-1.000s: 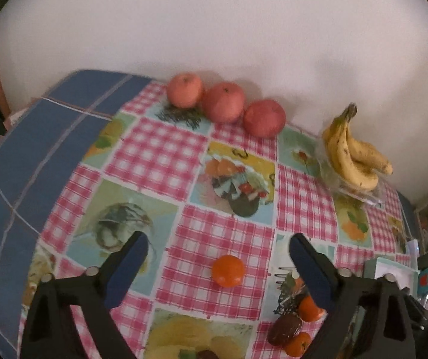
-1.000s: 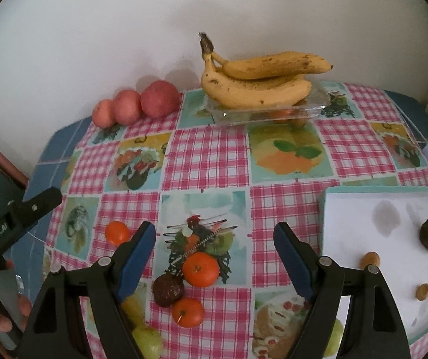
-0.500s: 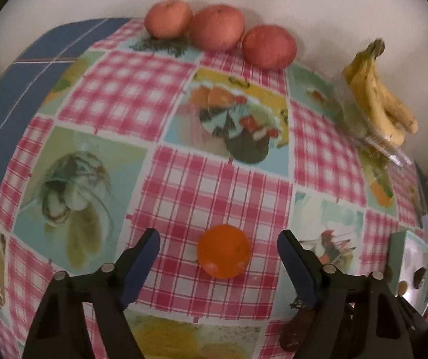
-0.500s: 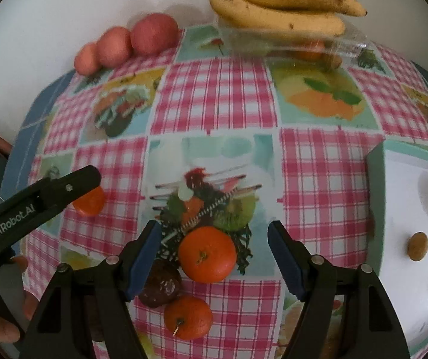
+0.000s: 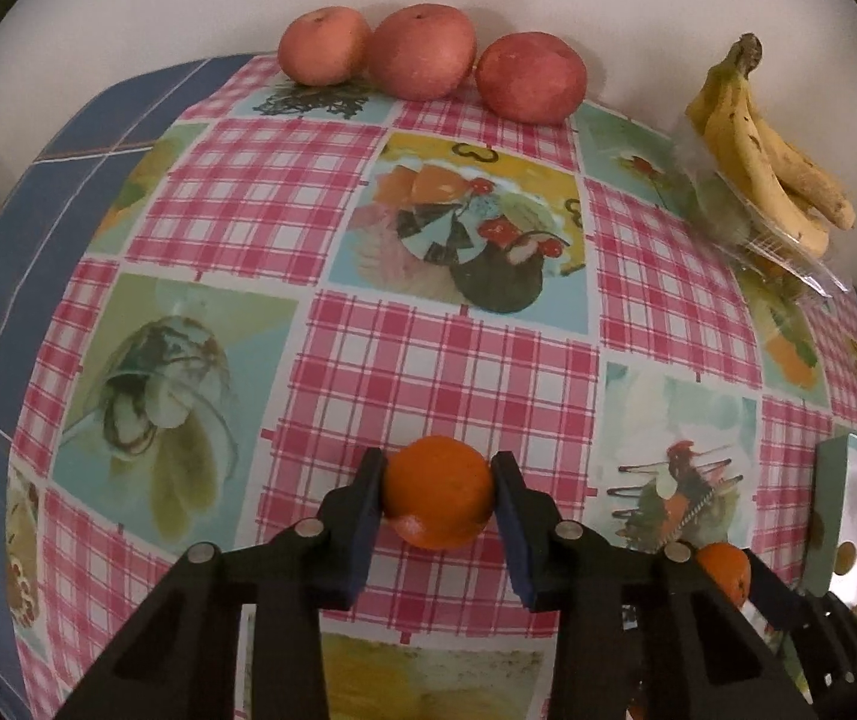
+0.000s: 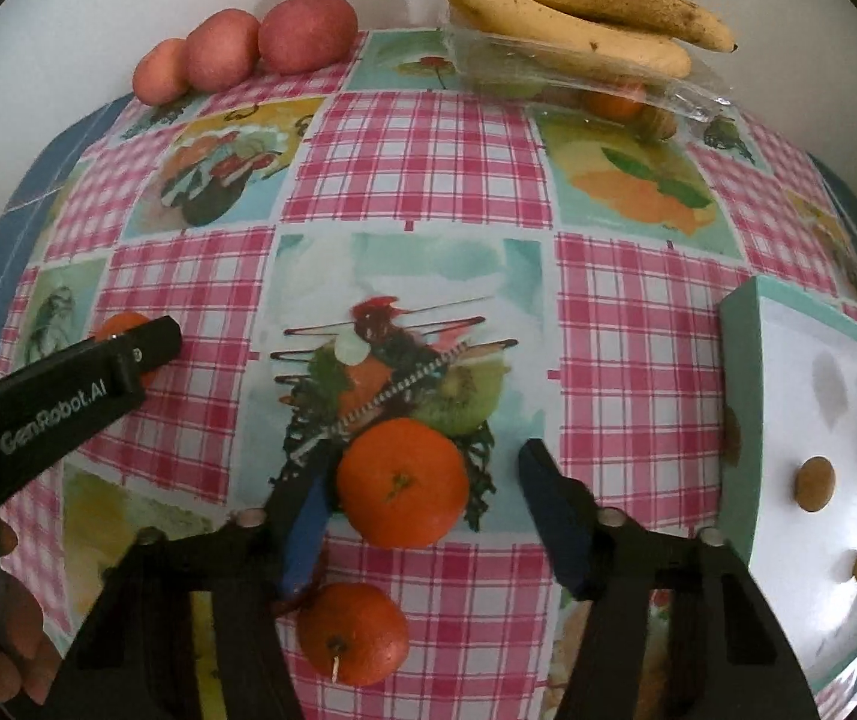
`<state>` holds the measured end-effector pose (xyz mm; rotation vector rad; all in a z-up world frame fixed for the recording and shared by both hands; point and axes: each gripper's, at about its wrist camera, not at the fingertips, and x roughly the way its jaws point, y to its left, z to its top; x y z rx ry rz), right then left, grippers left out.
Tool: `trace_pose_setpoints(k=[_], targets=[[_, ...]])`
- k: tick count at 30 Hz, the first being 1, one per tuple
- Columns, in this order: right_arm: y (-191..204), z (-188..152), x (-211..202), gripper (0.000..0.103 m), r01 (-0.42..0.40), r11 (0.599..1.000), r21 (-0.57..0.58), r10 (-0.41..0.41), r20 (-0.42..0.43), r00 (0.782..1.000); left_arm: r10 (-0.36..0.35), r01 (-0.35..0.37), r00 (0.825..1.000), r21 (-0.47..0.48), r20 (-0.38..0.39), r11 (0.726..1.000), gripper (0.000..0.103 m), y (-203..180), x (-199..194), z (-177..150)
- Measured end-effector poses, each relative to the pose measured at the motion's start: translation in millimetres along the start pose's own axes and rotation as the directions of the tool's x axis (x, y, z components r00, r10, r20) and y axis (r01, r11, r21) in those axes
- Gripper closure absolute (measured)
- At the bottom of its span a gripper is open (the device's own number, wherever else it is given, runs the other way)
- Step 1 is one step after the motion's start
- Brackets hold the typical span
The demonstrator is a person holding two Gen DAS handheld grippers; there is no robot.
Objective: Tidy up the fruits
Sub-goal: 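Close the left tool on a tangerine while the right tool grasps another tangerine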
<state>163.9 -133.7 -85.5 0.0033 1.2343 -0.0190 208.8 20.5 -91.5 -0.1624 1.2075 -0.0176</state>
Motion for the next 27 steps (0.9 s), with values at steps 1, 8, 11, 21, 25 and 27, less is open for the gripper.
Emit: trace_pose_setpoints(k=[1, 8, 11, 21, 25, 27], targets=[[0.4, 0.1, -0.6, 0.051, -0.005, 1.0, 0.0, 0.005, -0.001, 1.0, -0.002, 0.002, 1.0, 0.002, -0.002, 1.0, 0.065, -0.8, 0.0, 0.2], [-2.4, -8.4, -6.2, 0.063, -0.048, 0.999, 0.018, 0.048, 0.001, 0.999, -0.062, 0.061, 0.998, -0.012, -0.022, 0.998, 0.065, 6.1, -10.8, -6.6], [-9.2, -18.7, -12.7, 0.063, -0.077, 0.996, 0.047, 0.077, -0.003, 0.997, -0.058, 0.058, 0.998, -0.007, -0.002, 0.998, 0.065, 8.6, -26.0, -9.9], [-38.5, -27.0, -65.3, 0.063, -0.098, 0.988, 0.115, 0.089, 0.086, 0.992, -0.107, 0.108, 0.991, 0.002, 0.081, 0.994, 0.065, 3.0, -85.1, -26.2], [-56.7, -34.1, -93.8, 0.063, -0.096, 0.986, 0.137, 0.076, 0.14, 0.987, -0.108, 0.106, 0.986, 0.026, 0.129, 0.994, 0.065, -8.8, -103.3, -27.2], [-65.3, -38.8, -104.4, 0.063, -0.083, 0.988, 0.133, 0.062, 0.155, 0.986, -0.113, 0.108, 0.982, 0.041, 0.15, 0.993, 0.065, -14.3, -114.3, -30.8]])
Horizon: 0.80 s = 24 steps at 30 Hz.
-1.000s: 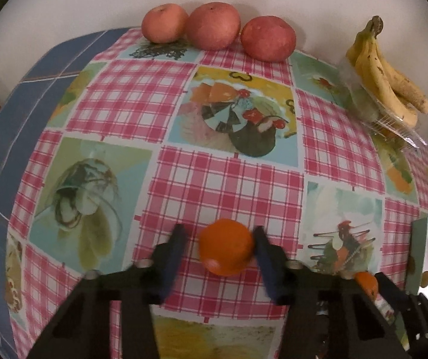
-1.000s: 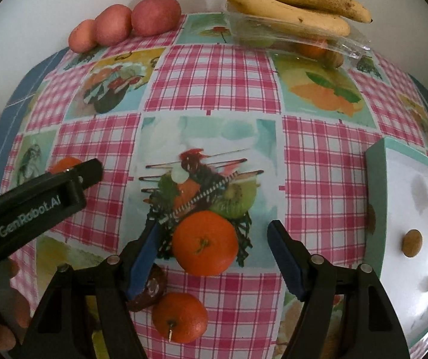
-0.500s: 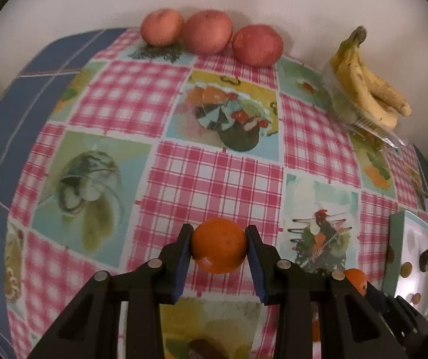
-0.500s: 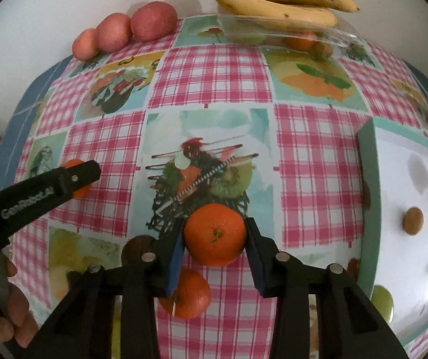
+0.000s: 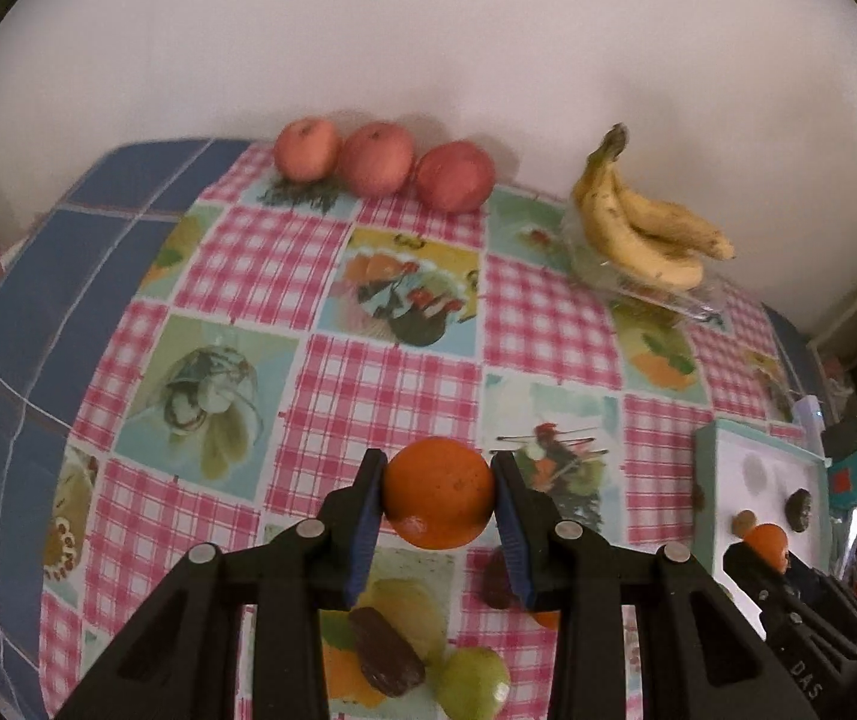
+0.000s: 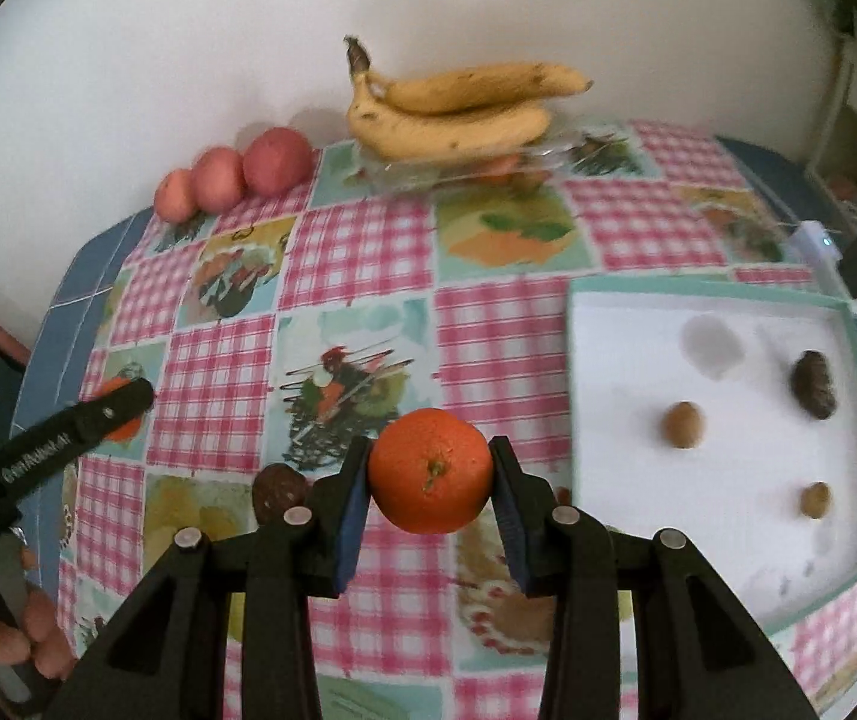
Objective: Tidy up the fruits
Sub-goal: 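Close the left tool on a tangerine while the right tool grasps another tangerine, then carry both tangerines over the white tray and open both tools to release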
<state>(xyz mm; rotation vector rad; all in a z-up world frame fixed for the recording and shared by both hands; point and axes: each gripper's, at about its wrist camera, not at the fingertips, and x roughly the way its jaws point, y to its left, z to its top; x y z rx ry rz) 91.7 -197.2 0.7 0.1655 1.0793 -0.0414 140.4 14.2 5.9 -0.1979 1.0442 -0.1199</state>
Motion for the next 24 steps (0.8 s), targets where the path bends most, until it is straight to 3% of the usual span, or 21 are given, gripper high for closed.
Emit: trace_pose_setpoints(k=[8, 19, 24], targets=[[-35.9, -13.5, -26.1, 0.063, 0.044, 0.998, 0.041, -0.045, 0.027, 0.999, 0.026, -0.027, 0.999, 0.045, 0.033, 0.999, 0.065, -23.2, -16.7, -13.7], [-93.7, -12.0, -34.6, 0.063, 0.034, 0.981, 0.19, -0.043, 0.041, 0.998, -0.03, 0.029, 1.0, 0.115, 0.008, 0.993, 0.065, -67.7, -12.7, -30.0], [-134.6, -11.2, -36.0, 0.063, 0.082, 0.957, 0.278, -0.094, 0.03, 0.995, -0.049, 0.049, 0.999, 0.181, 0.0, 0.982, 0.065, -98.0, -10.3, -39.6]])
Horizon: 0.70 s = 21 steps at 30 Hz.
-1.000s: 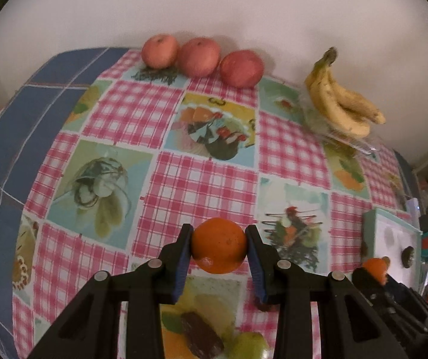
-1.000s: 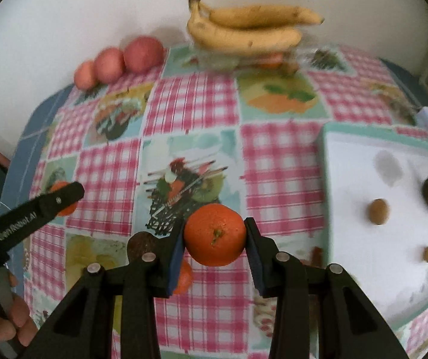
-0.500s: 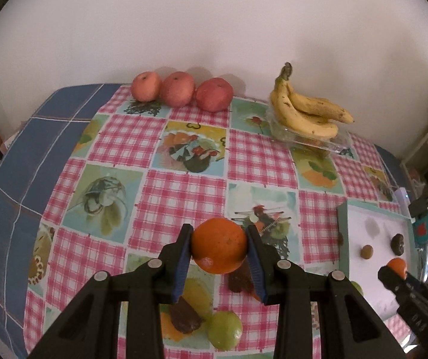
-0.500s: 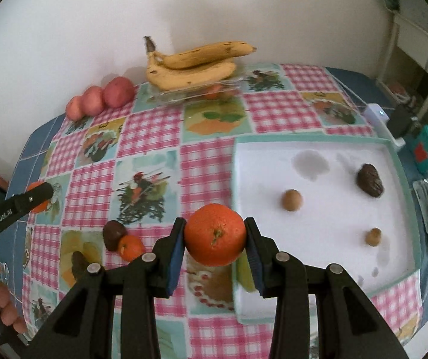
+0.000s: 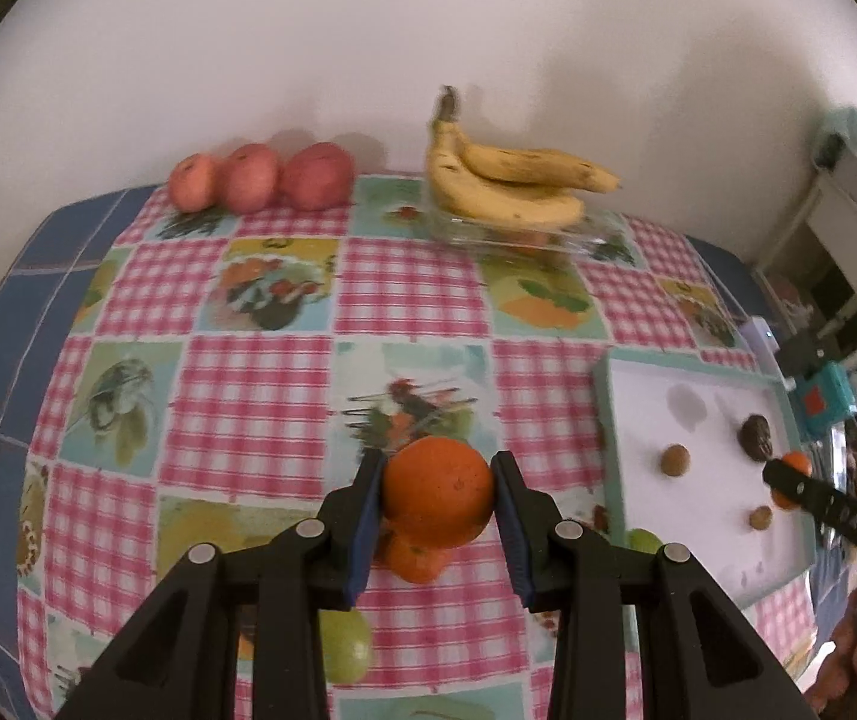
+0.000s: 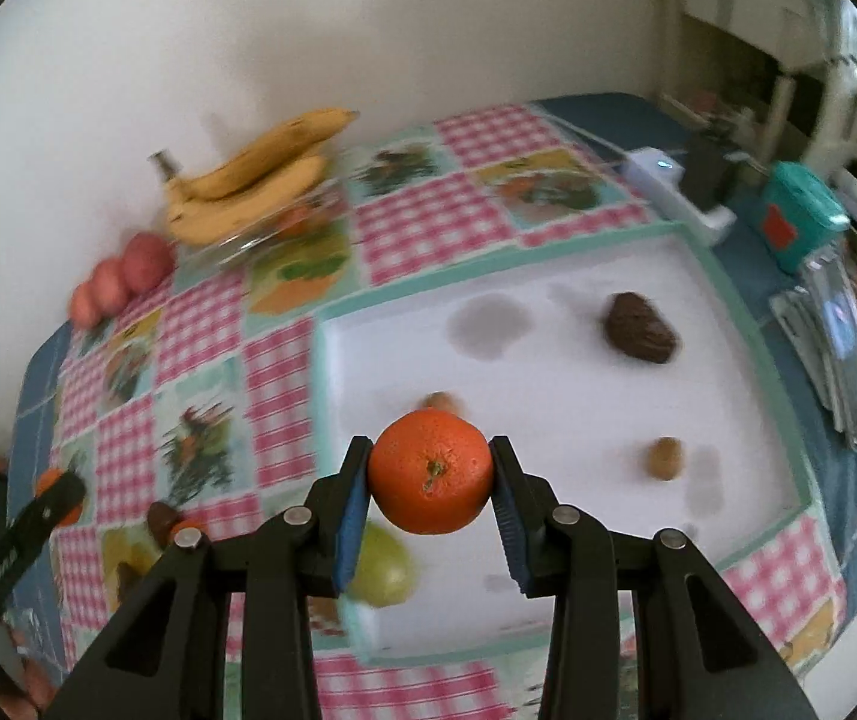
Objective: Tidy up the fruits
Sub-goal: 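Carry both tangerines over the white tray and open both tools to release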
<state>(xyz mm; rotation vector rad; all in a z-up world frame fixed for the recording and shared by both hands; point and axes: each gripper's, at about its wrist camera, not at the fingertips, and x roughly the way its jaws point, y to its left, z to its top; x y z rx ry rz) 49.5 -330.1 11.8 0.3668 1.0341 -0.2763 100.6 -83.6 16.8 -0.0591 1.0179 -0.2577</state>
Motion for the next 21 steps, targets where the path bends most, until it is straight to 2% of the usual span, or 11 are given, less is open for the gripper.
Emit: trace_pose_setpoints(k=[5, 11, 16, 21], targets=[[-36.5, 8.7, -4.0, 0.063, 0.05, 0.996, 0.078, -0.051, 0.012, 0.999, -0.038, 0.038, 0.999, 0.075, 0.002, 0.996, 0.065, -35.5, 2.0, -6.6], [-64.1, 14.8, -7.2, 0.063, 0.085, 0.987, 0.137, -0.09, 0.032, 0.995, -0.146, 0.146, 0.989, 0.154, -0.007, 0.977, 0.065, -81.8, 15.9, -18.1], [-74.5, 20.3, -0.8, 0.063, 0.046, 0.987, 0.155, -0.056, 0.059, 0.997, -0.176, 0.178, 0.984, 0.229, -0.028, 0.957, 0.065, -115.8, 36.7, -27.1], [-82.4, 20.7, 20.7, 0.063, 0.041, 0.985, 0.169, -0.046, 0.028, 0.999, -0.19, 0.198, 0.98, 0.256, -0.057, 0.946, 0.065, -135.7, 58.7, -32.6]])
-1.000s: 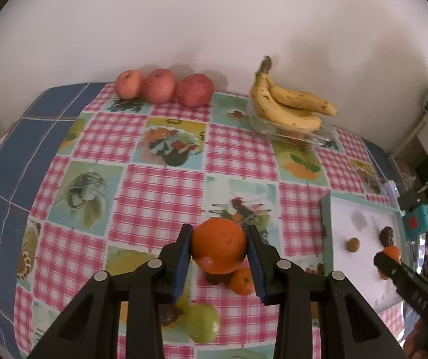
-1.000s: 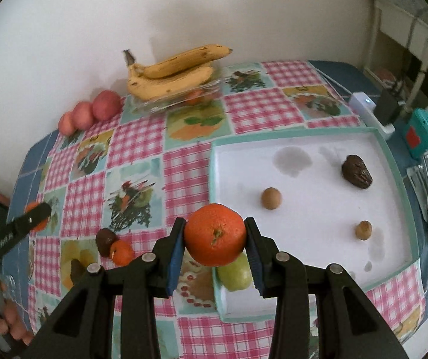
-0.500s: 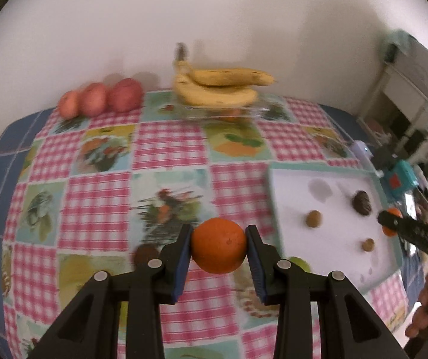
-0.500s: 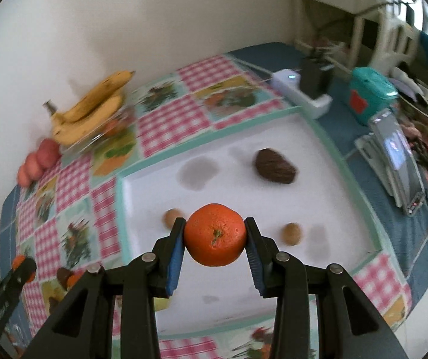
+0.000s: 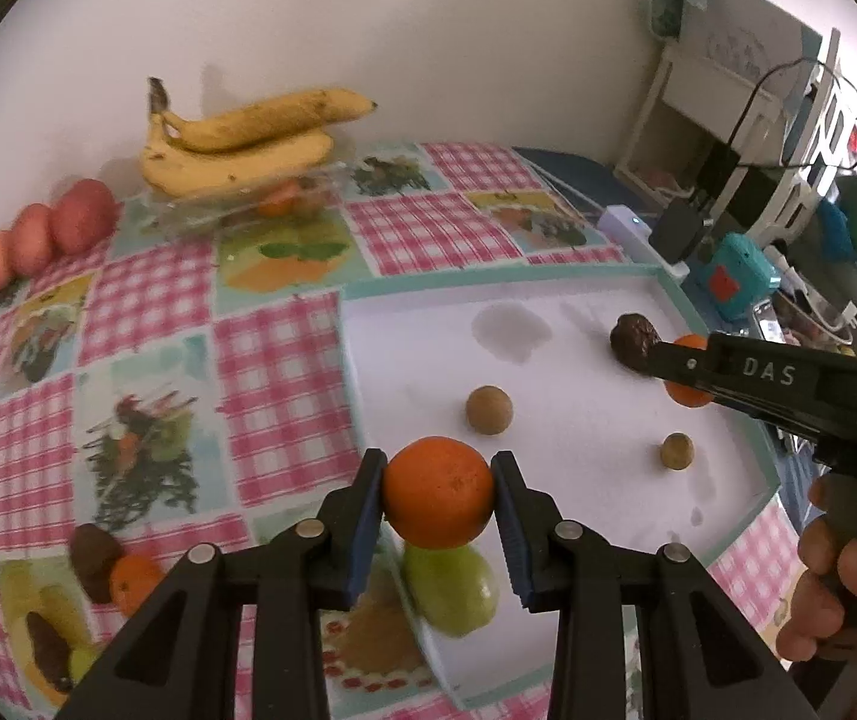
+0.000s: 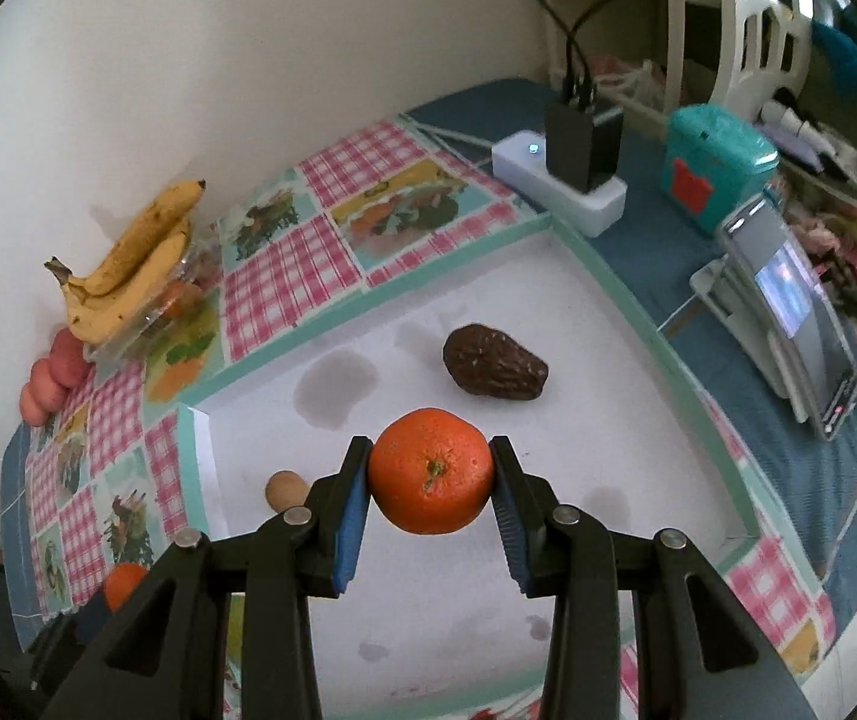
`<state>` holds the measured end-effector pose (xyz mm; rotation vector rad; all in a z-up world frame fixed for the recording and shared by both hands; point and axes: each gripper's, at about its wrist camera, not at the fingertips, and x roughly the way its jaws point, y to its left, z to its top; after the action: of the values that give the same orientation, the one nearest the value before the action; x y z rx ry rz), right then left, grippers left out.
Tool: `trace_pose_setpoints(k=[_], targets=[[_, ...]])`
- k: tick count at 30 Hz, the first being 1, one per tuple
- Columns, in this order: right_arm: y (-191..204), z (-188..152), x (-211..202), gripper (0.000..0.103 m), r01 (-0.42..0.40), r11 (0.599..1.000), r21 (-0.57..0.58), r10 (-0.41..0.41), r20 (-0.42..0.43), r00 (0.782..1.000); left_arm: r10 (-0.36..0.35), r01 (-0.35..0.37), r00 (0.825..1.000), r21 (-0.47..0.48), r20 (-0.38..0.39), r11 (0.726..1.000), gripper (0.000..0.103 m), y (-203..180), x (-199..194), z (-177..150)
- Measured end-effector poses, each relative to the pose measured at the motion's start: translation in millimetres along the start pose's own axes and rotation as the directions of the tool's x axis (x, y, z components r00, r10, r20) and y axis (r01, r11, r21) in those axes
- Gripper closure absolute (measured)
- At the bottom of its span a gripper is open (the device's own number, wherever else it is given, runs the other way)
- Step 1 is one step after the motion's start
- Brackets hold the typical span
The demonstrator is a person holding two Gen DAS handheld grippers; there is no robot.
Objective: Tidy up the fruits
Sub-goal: 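Carry both tangerines over the white tray and open both tools to release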
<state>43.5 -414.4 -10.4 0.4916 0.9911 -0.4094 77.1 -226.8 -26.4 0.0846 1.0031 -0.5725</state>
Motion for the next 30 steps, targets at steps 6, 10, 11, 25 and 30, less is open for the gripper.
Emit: trace_pose_setpoints(k=[6, 10, 11, 25, 30], targets=[[-7.9, 1.8, 22.3, 0.063, 0.002, 1.0, 0.012, -0.001, -0.027, 1.0, 0.021, -0.019, 0.999, 0.047, -0.035, 0.999, 0.065, -10.3, 26.1, -2.9], [-11.1, 0.2, 35.2, 0.063, 0.0, 1.0, 0.015, 0.0, -0.05, 0.999, 0.04, -0.037, 0.997, 0.053, -0.06, 0.998, 0.065, -10.5, 38.4, -6.7], [-11.9, -0.4, 38.8, 0.063, 0.005, 1.0, 0.014, -0.004, -0.054, 0.999, 0.044, -0.04, 0.997, 0.058, -0.065, 0.997, 0.065, -11.1, 40.1, -7.2], [-14.4, -0.9, 57.1, 0.062, 0.075, 0.997, -0.028, -0.077, -0.067, 0.995, 0.065, -0.057, 0.994, 0.092, -0.092, 0.994, 0.065, -14.6, 53.8, -10.2], [-12.3, -1.4, 57.1, 0.062, 0.09, 0.995, -0.043, -0.093, -0.064, 0.994, 0.066, -0.057, 0.993, 0.1, -0.097, 0.993, 0.062, -15.2, 54.1, -10.1]])
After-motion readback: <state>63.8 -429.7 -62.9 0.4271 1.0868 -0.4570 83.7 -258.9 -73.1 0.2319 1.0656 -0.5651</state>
